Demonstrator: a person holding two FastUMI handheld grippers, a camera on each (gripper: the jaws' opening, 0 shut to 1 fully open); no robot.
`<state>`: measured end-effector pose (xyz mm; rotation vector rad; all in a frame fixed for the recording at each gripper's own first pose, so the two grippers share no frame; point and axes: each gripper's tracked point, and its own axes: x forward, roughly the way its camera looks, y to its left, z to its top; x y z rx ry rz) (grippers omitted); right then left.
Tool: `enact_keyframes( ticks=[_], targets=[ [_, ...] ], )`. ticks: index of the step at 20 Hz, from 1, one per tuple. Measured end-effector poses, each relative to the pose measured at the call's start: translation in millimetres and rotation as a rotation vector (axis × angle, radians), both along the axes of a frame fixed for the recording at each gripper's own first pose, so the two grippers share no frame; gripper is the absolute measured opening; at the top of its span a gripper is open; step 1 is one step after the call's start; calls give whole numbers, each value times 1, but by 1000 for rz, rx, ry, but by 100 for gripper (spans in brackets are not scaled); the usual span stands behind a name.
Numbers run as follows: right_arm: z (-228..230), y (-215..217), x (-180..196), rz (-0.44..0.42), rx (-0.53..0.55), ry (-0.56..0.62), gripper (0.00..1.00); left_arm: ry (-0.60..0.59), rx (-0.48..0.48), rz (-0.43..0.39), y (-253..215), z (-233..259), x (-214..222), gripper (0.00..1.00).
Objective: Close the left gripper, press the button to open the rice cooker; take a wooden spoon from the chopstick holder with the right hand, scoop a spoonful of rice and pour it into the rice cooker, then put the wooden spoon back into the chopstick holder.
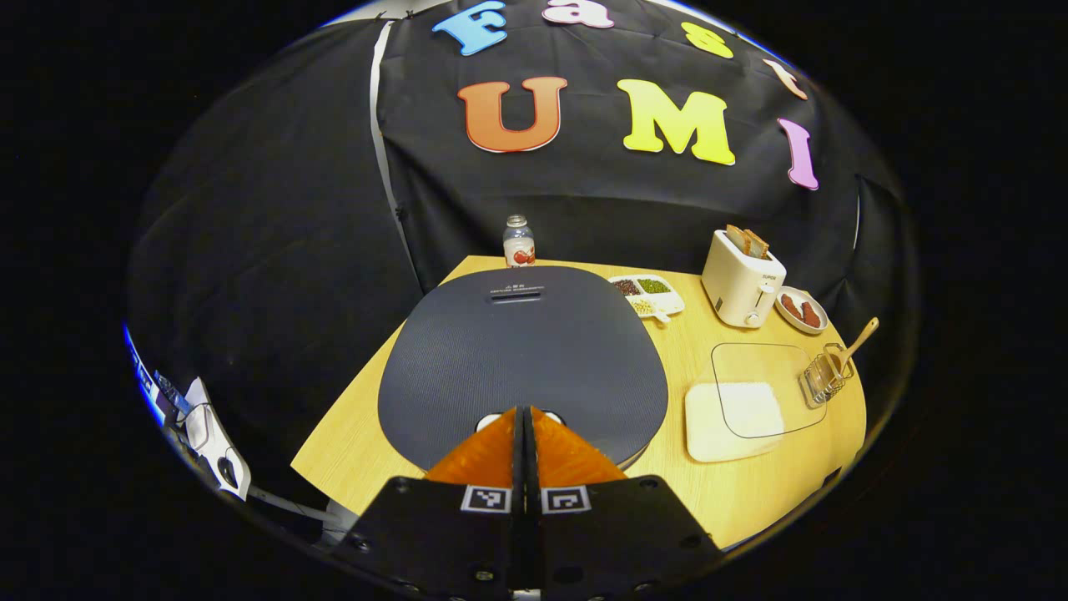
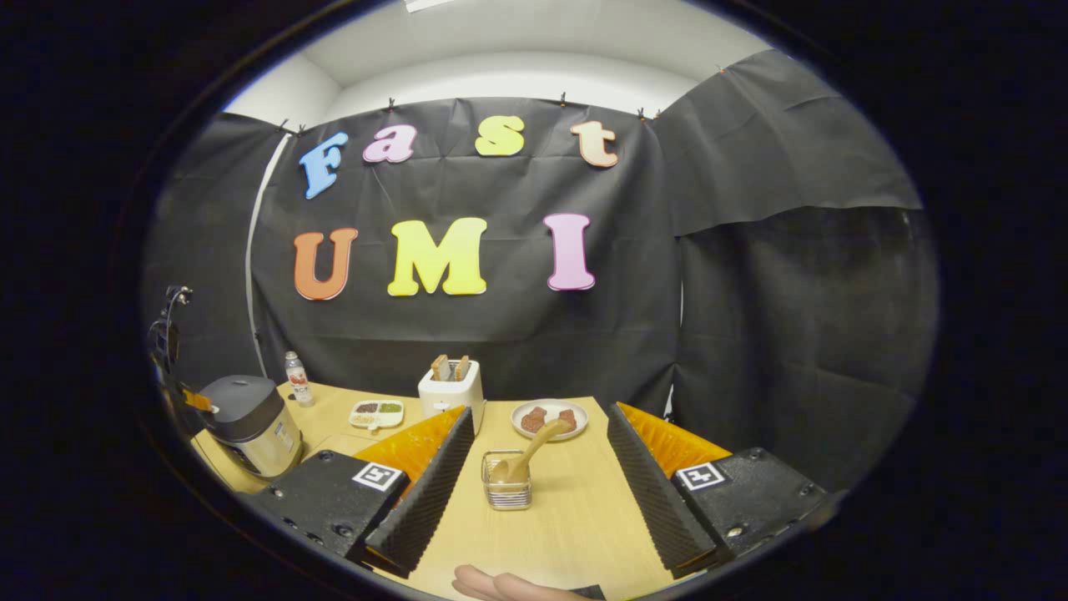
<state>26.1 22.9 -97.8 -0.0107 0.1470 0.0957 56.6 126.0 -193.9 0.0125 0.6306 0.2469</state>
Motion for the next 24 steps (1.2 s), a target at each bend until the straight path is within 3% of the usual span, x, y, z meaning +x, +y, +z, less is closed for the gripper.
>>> enact_keyframes(
  ticks=[8,12,15,16,17,21,22,23,24],
  targets=[
    [9,-2,-20,-1,-36,-30,100,-34,-75,30,-2,7,5,0],
    [12,-8,-28,-8,-51,-36,100,-268,-65,40,-2,82,2,0],
    [16,-10,-32,-12,-65,-46,100,-377,-83,24,-15,139,-18,1],
    [15,-10,-32,-12,-67,-48,100,-403,-76,14,-20,151,-23,22],
    [16,-10,-32,-12,-67,-50,100,-434,-55,17,-20,164,-31,28],
    [12,-9,-29,-10,-62,-41,100,-513,-2,-3,-33,192,-53,93],
    [11,-8,-27,-11,-61,-37,100,-526,1,-10,-36,194,-57,85],
    [11,-8,-24,-9,-58,-35,100,-544,6,-19,-40,198,-62,96],
    [9,-7,-22,-8,-54,-34,100,-556,11,-26,-42,199,-66,90]
  ],
)
